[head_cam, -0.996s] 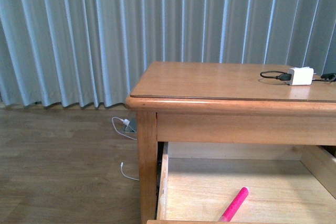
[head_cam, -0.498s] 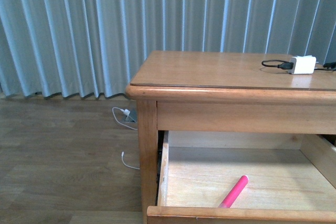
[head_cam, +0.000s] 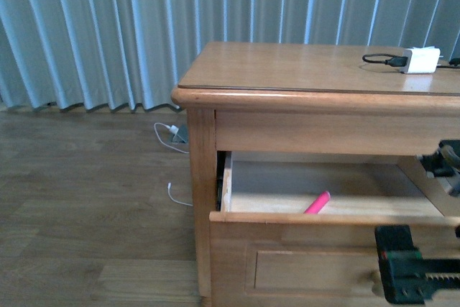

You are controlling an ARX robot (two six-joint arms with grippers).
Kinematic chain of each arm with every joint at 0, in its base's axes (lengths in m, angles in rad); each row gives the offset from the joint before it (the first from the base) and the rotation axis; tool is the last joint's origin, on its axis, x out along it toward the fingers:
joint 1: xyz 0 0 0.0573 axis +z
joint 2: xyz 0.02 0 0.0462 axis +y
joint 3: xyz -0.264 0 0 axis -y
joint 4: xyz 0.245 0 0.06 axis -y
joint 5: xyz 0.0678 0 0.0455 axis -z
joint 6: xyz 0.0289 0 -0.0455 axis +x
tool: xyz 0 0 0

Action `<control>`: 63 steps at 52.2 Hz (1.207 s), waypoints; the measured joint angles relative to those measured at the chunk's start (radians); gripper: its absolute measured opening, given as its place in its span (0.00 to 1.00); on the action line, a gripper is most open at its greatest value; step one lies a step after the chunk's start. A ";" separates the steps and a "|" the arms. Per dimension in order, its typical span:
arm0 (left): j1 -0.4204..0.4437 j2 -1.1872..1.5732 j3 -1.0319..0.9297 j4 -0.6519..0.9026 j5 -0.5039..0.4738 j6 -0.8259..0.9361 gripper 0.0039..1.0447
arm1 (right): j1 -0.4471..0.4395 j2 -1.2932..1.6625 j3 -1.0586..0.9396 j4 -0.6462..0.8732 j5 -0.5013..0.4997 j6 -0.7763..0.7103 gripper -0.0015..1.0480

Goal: Place pink marker in drawer with both arms

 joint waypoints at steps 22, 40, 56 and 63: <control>0.000 0.000 0.000 0.000 0.000 0.000 0.94 | -0.047 0.328 0.206 0.375 0.021 0.010 0.92; 0.000 0.000 0.000 0.000 0.000 0.000 0.94 | -0.075 0.464 0.294 0.508 0.024 0.013 0.92; 0.000 0.000 0.000 0.000 0.000 0.000 0.94 | -0.075 0.404 0.246 0.502 -0.004 -0.013 0.92; 0.000 0.000 0.000 0.000 0.000 0.000 0.94 | -0.063 0.275 0.181 0.418 -0.045 -0.027 0.92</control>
